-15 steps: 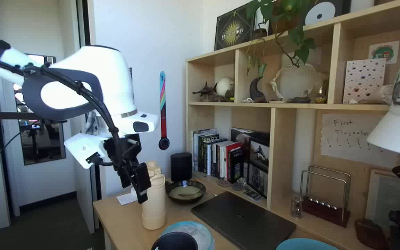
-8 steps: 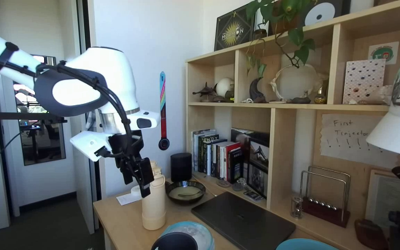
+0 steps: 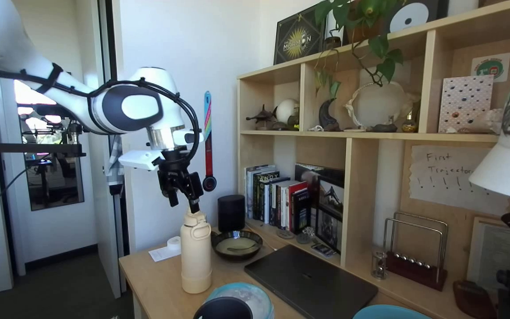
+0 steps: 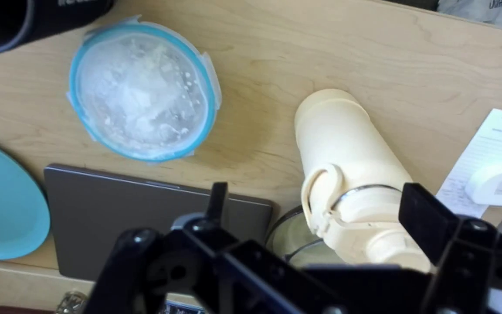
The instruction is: Move the bottle to the right then move it back to the left side of the desk
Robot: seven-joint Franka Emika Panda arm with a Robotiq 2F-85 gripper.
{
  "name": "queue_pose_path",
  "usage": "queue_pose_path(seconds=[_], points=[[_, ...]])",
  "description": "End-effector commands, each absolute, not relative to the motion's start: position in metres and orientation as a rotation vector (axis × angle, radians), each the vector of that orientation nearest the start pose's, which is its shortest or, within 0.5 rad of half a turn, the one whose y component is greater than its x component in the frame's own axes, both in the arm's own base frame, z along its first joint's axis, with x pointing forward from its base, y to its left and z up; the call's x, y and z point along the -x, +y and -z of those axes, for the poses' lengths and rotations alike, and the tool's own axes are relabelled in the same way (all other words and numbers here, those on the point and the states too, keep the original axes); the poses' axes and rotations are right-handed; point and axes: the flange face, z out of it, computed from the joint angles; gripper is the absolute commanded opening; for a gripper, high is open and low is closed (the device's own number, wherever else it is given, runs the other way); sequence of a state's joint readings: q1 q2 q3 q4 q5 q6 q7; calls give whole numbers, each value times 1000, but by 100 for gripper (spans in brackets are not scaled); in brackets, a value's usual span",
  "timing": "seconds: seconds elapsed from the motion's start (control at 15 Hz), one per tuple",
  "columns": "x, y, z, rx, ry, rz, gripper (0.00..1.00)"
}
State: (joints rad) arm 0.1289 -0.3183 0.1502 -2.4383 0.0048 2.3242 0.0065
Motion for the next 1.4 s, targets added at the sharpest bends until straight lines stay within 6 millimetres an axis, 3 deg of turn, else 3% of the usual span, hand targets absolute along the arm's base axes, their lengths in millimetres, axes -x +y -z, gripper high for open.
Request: queue_pose_path(seconds=[0.0,0.2,0.4,0.87,0.93,1.0,1.33], points=[[-470,173,-437,3130,-447,298,100],[-484,203,-424,3132,-475,290,100],[-498,220,-409,3144,-499,267,100],[-524,237,-391,3174,-519,248,100],[-526,238,-392,3175,-521,249,75],[-527,240,-392,3174,-526,248,73],[-530,240,-398,3184,-516,216,34]])
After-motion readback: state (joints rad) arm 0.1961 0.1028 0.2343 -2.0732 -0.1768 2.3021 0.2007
